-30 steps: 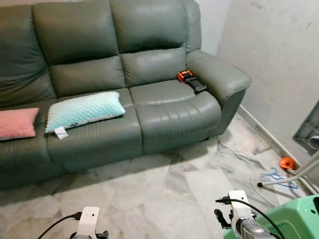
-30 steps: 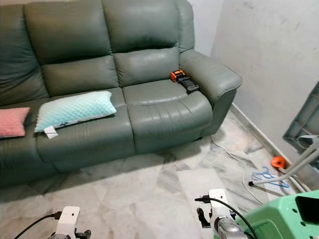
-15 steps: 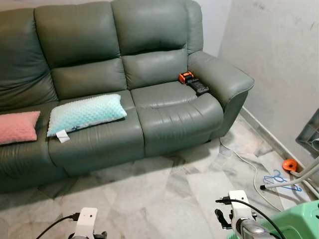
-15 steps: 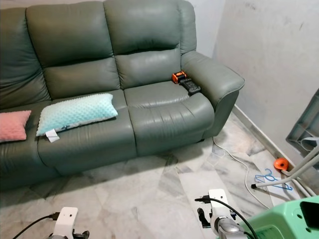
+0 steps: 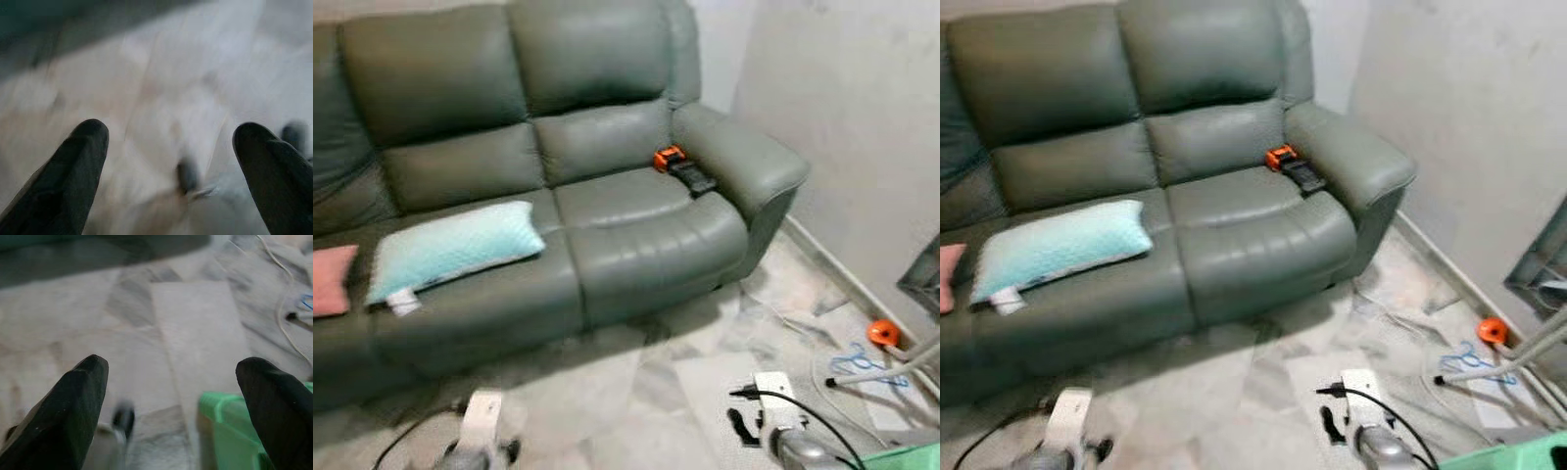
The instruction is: Move the pillow to the sofa
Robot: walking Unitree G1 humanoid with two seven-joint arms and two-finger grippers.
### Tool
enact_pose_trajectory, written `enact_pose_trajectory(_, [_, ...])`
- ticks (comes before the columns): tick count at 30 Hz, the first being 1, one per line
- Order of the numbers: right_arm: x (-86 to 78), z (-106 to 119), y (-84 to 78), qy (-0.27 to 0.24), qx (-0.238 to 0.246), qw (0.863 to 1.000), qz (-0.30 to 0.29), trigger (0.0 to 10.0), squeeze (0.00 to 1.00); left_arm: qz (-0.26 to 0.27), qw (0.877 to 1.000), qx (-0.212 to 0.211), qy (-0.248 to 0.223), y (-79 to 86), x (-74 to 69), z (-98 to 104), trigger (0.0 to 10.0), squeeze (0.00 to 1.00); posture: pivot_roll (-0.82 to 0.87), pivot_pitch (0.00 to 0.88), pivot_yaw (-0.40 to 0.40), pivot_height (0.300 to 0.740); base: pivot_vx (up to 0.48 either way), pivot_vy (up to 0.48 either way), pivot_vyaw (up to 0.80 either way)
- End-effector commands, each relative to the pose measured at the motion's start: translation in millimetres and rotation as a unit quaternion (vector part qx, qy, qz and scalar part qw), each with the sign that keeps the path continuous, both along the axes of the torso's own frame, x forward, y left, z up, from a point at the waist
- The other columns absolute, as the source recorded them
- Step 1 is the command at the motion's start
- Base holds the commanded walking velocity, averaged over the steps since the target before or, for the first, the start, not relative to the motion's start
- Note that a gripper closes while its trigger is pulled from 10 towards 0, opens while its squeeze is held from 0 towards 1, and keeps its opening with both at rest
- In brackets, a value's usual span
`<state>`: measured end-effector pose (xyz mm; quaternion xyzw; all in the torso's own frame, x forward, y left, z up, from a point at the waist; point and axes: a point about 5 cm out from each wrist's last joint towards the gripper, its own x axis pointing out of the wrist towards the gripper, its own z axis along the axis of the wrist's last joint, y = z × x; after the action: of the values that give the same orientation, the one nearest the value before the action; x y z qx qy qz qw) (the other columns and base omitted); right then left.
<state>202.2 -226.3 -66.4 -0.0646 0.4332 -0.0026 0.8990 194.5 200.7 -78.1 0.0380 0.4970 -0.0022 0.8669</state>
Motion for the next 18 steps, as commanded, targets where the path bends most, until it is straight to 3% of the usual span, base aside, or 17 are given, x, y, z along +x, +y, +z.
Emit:
enact_pose_trajectory(1, [7.8, 3.6, 3.6, -0.011, 0.005, 1.000, 0.003, 10.0, 0.00, 0.003, 1.000, 0.001, 0.015, 0.7, -7.2, -3.6, 10.0, 0.00, -0.08, 0.000, 0.015, 0.740, 0.480, 0.000, 0.00])
enact_pose_trajectory(12, [8.1, 4.0, 2.9, -0.011, 0.003, 1.000, 0.006, 10.0, 0.00, -0.001, 1.000, 0.003, 0.015, -4.7, -3.1, -2.6, 10.0, 0.00, -0.09, 0.000, 0.016, 0.740, 0.358, 0.000, 0.00])
enact_pose_trajectory(18, [8.1, 4.0, 2.4, -0.009, 0.000, 1.000, 0.007, 10.0, 0.00, 0.000, 1.000, 0.005, 0.018, -3.4, -5.4, -3.6, 10.0, 0.00, -0.09, 0.000, 0.015, 0.740, 0.000, 0.000, -0.10])
